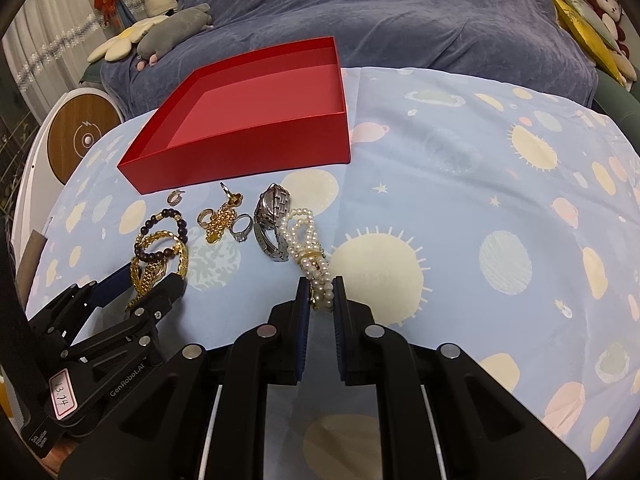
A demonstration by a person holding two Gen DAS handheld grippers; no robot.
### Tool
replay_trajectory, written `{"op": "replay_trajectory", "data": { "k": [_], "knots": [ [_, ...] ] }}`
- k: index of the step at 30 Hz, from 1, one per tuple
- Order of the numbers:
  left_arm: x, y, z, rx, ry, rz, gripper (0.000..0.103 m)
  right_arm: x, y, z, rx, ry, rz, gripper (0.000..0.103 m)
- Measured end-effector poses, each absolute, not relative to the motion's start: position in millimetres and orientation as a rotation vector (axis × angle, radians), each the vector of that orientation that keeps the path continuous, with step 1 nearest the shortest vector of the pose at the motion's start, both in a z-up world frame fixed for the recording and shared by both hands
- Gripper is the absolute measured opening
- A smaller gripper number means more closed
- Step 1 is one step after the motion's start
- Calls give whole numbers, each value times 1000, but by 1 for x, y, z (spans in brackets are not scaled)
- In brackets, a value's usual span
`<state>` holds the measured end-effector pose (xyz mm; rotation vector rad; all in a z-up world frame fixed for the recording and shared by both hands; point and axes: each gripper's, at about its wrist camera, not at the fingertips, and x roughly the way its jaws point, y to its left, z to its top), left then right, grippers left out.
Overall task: Organize jewelry
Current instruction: 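Close the right tool on the pearl necklace while the left tool grasps the gold bangle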
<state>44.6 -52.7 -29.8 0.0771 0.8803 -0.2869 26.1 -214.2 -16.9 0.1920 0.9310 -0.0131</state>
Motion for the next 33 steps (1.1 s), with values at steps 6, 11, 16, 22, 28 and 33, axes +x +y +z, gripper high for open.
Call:
{"op": "replay_trajectory", "data": {
  "k": [6,11,16,22,28,33],
  "knots": [
    [38,-45,-18,46,862,-298,52,23,-214,-10,185,910,-10,11],
    [27,-37,8,-4,813,-345,46,18,-214,4,185,869,-1,11],
    [19,-30,25,-35,800,-399,31,15,-213,12,188,847,5,11],
    [17,-28,18,-17,830,-388,32,12,-212,8,186,858,9,11],
    [26,-37,-5,42,870,-308,72,13,-211,5,188,868,13,11],
    [41,-52,-25,75,918,-308,72,17,-209,-1,187,886,16,11]
  ]
}}
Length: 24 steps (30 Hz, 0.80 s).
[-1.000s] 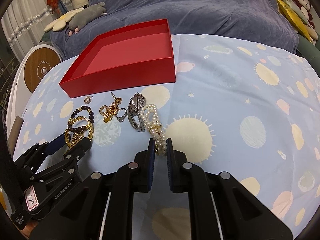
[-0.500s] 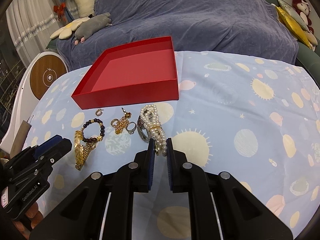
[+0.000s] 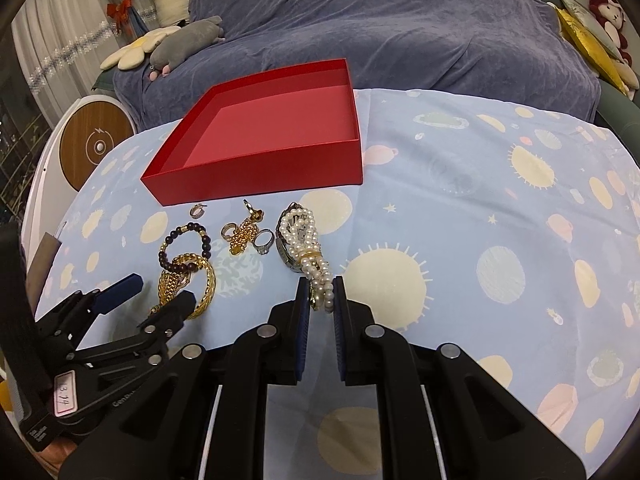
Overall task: Organize jewelry
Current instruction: 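Close the right tool on the pearl necklace while the left tool grasps the gold bangle, then carry both pieces into the red box and open both tools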
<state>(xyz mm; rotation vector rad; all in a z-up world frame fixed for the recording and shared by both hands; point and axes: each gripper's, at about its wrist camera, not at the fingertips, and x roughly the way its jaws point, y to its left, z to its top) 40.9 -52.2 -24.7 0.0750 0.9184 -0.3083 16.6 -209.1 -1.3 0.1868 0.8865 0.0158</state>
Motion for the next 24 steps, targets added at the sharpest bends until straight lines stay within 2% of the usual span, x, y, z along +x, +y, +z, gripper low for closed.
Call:
{"op": "replay_trajectory", "data": {
  "k": [5,8,17,24],
  "knots": [
    [40,-63,-35,137,906,-302,71,18,-207,-6,181,900,22,11],
    [39,-62,-34,139,890,-296,54,19,-206,-6,180,901,23,11],
    [38,-55,-23,100,867,-301,53,18,-206,-4,182,890,22,11],
    [36,-34,32,28,801,-337,53,14,-210,27,196,823,41,11]
  ]
}}
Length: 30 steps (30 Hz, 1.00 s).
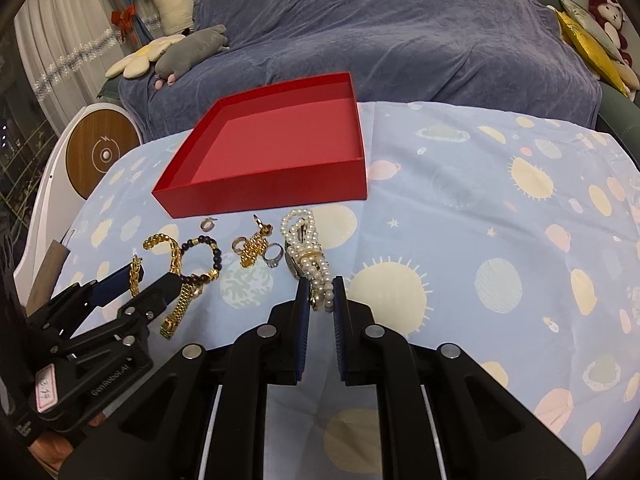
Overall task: Organize jewelry
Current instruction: 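Carry both pieces into the red box and open both tools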
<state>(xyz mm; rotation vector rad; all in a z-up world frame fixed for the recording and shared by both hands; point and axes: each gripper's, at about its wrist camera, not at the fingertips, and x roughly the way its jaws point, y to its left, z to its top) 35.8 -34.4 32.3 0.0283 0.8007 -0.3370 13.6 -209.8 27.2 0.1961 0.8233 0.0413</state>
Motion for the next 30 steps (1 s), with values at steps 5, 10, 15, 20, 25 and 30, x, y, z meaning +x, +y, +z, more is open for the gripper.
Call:
{"op": "replay_trajectory", "data": {
  "k": [5,10,15,20,25,30],
  "knots": [
    [55,-18,88,8,704,-348,53,32,-215,69,187,757,79,11],
    [109,-22,110,26,688,-341,53,86,-224,91,177,713,74,11],
    [176,-38,96,37,720,-342,53,158,-226,85,213,748,76,11],
    [234,-56,72,48,763,-342,53,221,-220,68,205,794,70,11],
    [274,-65,53,48,807,-319,53,267,-223,47,208,841,50,11],
    [298,-70,37,69,850,-307,53,289,-225,29,207,895,52,11]
  ]
}}
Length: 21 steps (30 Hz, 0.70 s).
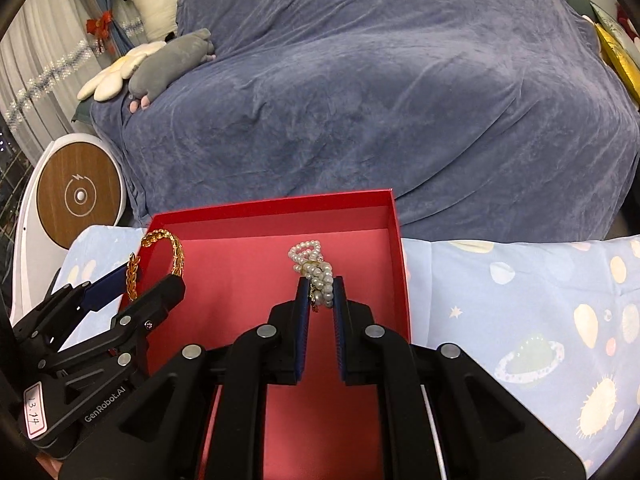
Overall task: Organize jewelry
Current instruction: 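Carry both pieces into the red box and open both tools, then lift both tools out of the red box back over the jewelry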
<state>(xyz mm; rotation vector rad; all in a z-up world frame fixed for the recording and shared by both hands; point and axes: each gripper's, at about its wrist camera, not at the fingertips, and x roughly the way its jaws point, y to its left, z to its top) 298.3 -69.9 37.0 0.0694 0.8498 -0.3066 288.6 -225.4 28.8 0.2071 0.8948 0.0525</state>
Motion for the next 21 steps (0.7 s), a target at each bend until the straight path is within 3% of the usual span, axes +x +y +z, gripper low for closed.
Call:
{"op": "replay_trajectory", "data": {
  "k": [5,7,8,9,17,21],
  "knots": [
    [309,-74,26,97,897,-292,55,296,-226,19,185,919,43,15],
    [310,-73,24,97,904,-273,58,293,-227,21,175,904,36,23],
    [310,-72,24,95,905,-263,67,291,-226,22,169,891,31,34],
    [309,-71,25,89,895,-250,70,287,-226,26,161,876,31,37],
    [262,-35,64,71,787,-222,70,215,-225,66,123,809,82,40],
    [216,-12,81,69,759,-212,77,159,-222,74,93,794,87,42]
  ]
}}
